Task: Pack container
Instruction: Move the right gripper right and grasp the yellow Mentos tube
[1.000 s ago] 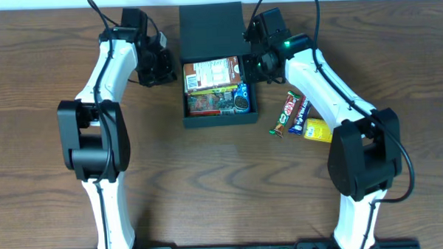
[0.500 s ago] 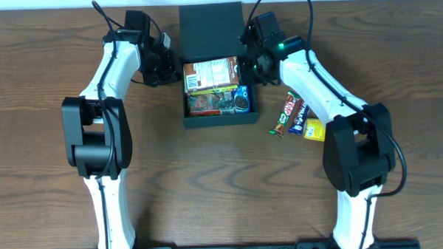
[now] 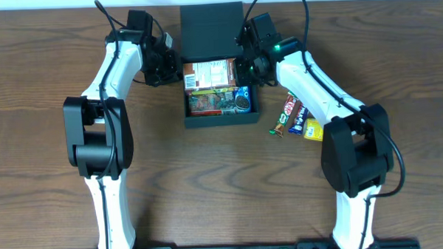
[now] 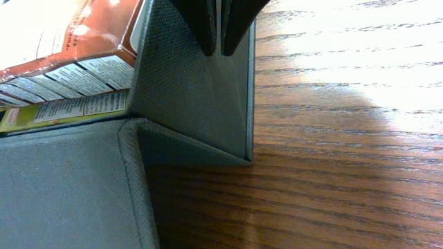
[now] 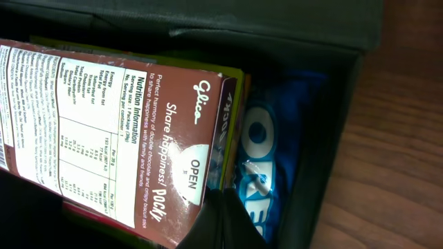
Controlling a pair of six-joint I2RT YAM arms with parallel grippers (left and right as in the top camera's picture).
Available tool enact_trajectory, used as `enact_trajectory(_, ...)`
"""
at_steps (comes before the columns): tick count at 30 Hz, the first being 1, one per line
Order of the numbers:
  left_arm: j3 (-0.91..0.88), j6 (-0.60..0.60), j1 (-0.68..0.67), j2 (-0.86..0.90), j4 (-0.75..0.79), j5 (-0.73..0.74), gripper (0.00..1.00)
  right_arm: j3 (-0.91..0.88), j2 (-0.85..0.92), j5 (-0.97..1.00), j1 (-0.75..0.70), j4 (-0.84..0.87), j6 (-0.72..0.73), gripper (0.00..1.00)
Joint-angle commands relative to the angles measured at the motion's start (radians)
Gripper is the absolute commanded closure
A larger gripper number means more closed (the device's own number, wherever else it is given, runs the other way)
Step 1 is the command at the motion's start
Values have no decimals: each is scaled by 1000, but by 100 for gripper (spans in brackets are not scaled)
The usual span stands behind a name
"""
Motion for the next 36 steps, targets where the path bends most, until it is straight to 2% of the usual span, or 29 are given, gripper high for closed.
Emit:
enact_trajectory(1, -9, -5, -17, 10, 3, 23, 94, -3, 8, 37, 15, 5, 11, 99)
enact_trajectory(8, -9, -4, -14, 10, -8, 19, 94, 55, -48, 37, -10, -43, 12, 99)
enact_trajectory(16, -9, -5, 1, 9, -12, 19, 94, 71, -238, 40, -95, -137, 2, 98)
enact_trajectory(19, -8, -5, 25, 9, -11, 19, 94, 71, -280, 45, -154, -229, -30, 91)
enact_trajectory(20, -8, -5, 36, 9, -13, 19, 94, 71, -288, 45, -174, -265, -39, 88)
enact_trajectory(22, -8, -5, 58, 7, -19, 20, 94, 71, -294, 45, -217, -349, -61, 75)
enact_trajectory(25, -7, -9, 92, 4, -37, 20, 94, 69, -294, 57, -267, -463, -125, 48)
enact_trajectory(26, -7, -13, 100, 3, -42, 20, 94, 69, -294, 73, -278, -492, -138, 42)
enact_trajectory(28, -7, -16, 117, 2, -46, 24, 94, 69, -294, 114, -296, -547, -167, 21)
enact_trajectory(31, -7, -29, 131, 1, -49, 24, 94, 69, -294, 155, -314, -610, -180, 1)
enact_trajectory(34, -7, -39, 135, 1, -50, 24, 94, 69, -294, 156, -327, -648, -116, 1)
enact_trajectory(36, -7, -48, 134, 1, -52, 24, 94, 69, -294, 145, -334, -676, 13, 1)
